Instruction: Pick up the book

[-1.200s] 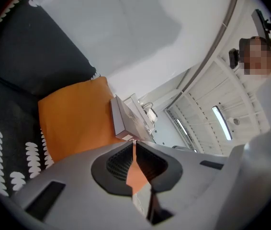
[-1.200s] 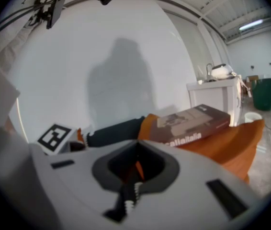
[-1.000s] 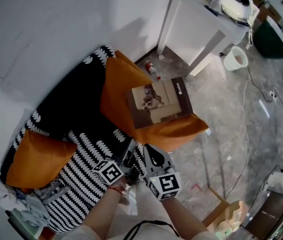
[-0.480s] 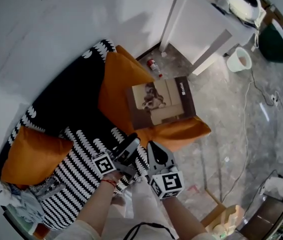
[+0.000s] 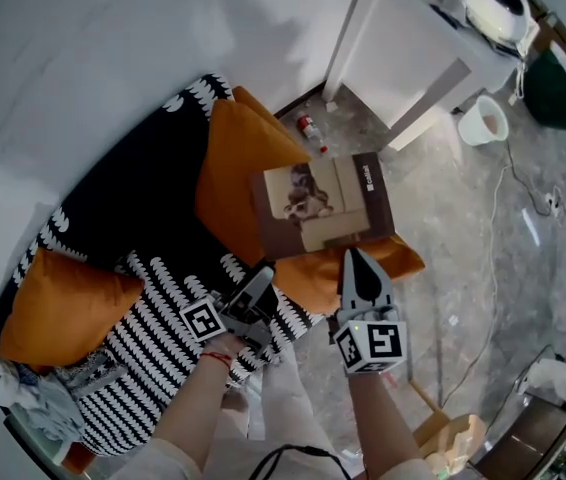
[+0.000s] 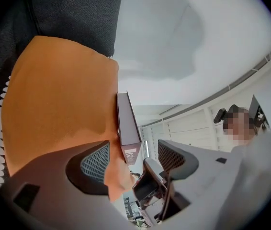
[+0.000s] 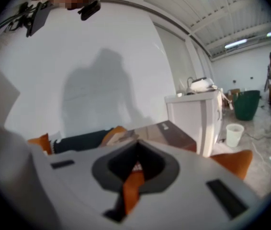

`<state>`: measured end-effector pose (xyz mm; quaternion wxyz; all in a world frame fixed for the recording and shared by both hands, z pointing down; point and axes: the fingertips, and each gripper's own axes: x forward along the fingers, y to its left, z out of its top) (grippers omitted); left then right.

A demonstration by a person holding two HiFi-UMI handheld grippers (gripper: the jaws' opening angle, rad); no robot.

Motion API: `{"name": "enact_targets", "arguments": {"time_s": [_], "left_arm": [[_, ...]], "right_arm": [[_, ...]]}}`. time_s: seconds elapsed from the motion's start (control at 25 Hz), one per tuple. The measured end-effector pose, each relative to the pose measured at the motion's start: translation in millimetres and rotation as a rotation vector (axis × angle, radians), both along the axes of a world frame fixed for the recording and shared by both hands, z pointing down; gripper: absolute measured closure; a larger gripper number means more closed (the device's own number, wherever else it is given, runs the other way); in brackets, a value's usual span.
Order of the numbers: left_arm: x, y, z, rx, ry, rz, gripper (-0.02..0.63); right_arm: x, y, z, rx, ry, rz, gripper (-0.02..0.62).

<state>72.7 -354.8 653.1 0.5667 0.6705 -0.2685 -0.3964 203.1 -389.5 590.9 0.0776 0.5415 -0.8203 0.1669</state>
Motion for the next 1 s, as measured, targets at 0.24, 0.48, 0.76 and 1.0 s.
{"name": "enact_targets", "arguments": {"time_s": [0.24, 0.48, 0.76, 1.0], "left_arm": [[0, -10, 3, -0.023, 0.037, -0.013, 0.267], [3, -20, 9, -0.061, 0.049, 0.001, 0.259], [3, -22, 10, -0.078, 0.067, 0.036, 0.259], [3, -22, 10, -0.076, 0.070, 0.048, 0.259]], "right_arm": [[11, -11, 3, -0.008, -0.012, 0.020, 0.583], [10, -5, 11, -0.026, -0.013, 0.013, 0.583], [8, -7, 10, -0.011, 0.002, -0.003, 0.583], [5, -22, 10, 0.007, -0.006, 0.004, 0.583]]}}
